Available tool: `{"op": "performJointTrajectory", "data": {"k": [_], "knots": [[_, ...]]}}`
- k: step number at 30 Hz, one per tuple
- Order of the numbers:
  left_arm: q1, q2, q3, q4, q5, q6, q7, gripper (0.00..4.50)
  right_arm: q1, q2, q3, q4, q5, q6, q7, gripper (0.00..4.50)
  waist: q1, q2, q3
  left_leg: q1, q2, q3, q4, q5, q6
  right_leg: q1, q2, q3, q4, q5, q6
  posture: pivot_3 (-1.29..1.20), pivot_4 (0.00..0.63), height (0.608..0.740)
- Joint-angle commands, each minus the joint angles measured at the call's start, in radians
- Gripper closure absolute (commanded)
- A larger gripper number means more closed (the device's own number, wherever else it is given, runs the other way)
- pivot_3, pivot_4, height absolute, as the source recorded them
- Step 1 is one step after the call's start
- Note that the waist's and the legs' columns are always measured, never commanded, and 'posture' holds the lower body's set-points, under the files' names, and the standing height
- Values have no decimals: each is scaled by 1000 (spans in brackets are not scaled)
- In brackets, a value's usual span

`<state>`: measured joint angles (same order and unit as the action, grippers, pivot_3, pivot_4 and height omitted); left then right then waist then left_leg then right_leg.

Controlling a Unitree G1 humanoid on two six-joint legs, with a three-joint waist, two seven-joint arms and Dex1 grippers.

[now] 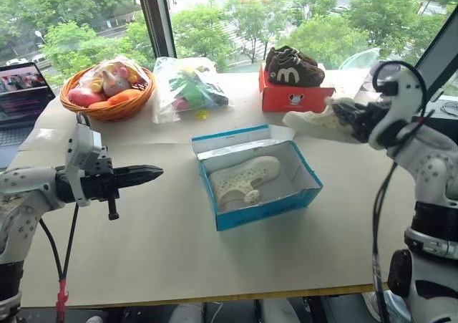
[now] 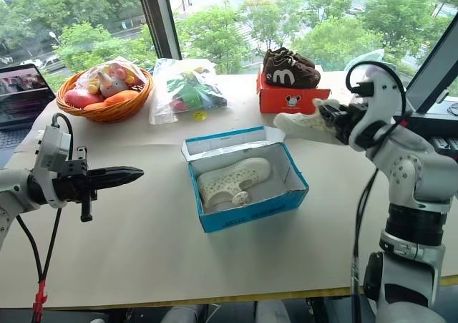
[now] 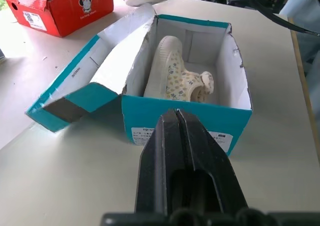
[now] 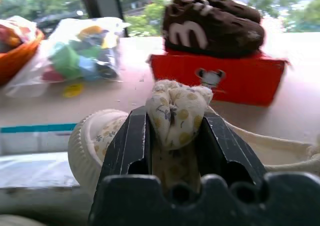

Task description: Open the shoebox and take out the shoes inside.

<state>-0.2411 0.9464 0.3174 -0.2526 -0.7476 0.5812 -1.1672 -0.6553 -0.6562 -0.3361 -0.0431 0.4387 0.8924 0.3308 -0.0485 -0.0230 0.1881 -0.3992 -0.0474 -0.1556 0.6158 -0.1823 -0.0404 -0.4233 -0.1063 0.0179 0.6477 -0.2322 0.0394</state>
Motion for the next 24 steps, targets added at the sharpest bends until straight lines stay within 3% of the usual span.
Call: {"op": "performJointTrajectory", "data": {"k": [1, 11, 19, 24], "knots": [[-14, -2, 12, -23, -11, -10, 2, 4500, 38, -23, -44, 11, -96, -137, -74, 3085, -2, 0, 0, 0, 0, 0, 0, 0, 0, 0, 0, 0, 0, 0, 0, 0, 150, 740], [-39, -6, -12, -10, -9, -11, -9, 4500, 148, -10, 12, 104, -218, -217, -123, 3085, -6, 0, 0, 0, 0, 2, 0, 0, 0, 1, 0, 1, 0, 0, 0, 0, 150, 740], [-20, -12, -10, -16, -2, -22, -10, 4500, 231, 8, 42, 56, -174, -82, -60, 3085, -8, 0, 0, 3, 0, 2, 1, 0, 0, 3, 0, 1, 0, -2, 4, 0, 150, 740], [-19, -16, -14, -21, -4, -24, -8, 4500, 240, -22, 39, 20, -163, -22, -26, 1760, -9, 0, 0, 3, 1, 2, 0, 0, 0, 4, 1, 1, 0, -2, 4, 0, 150, 740]]}}
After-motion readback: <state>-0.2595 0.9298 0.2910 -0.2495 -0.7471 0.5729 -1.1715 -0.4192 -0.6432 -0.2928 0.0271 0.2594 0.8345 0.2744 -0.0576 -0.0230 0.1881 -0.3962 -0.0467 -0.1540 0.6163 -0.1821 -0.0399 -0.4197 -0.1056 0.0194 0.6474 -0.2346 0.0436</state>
